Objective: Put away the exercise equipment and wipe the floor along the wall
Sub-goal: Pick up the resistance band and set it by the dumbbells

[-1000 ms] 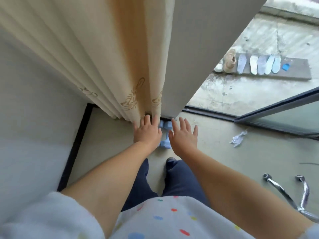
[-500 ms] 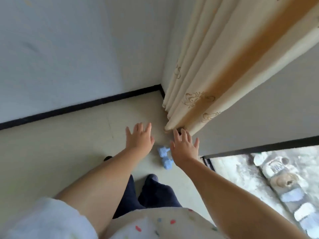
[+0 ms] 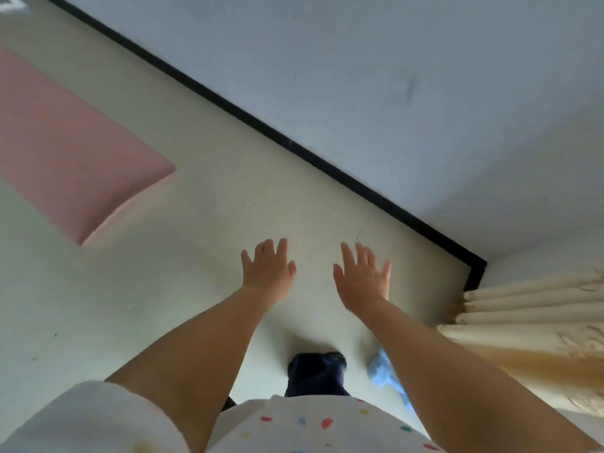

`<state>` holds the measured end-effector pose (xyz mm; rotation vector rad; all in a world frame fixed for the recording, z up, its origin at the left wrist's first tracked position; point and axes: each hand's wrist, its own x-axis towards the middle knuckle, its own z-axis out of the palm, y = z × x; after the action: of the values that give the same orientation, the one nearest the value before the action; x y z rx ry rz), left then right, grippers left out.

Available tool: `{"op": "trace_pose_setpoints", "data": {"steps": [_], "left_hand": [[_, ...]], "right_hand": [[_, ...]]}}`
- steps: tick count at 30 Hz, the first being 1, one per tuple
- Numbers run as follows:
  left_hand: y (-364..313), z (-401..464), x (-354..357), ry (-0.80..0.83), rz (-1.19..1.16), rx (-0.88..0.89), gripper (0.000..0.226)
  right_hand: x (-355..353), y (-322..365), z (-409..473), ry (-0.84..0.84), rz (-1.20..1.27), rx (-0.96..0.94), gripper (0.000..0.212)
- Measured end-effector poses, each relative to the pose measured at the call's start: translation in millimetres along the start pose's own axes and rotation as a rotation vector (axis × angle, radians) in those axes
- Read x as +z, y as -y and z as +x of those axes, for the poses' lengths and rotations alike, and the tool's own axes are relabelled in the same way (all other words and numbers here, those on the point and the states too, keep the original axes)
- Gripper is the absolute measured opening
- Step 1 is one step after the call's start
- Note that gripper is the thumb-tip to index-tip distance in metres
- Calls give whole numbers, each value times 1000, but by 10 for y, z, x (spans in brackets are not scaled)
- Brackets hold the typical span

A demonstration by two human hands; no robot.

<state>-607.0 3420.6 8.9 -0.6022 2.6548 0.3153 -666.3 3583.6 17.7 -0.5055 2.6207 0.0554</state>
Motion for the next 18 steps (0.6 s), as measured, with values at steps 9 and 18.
{"op": "trace_pose_setpoints", "data": {"steps": [9,18], "left_hand": [[2730,-871,89,77,-74,-333,49],[4676,-1436,88,53,-249,-716,49]], "right_hand": [[584,2770,-387,120,-21,-322,55],[614,4711,-332,159,-194,-603,53]]}}
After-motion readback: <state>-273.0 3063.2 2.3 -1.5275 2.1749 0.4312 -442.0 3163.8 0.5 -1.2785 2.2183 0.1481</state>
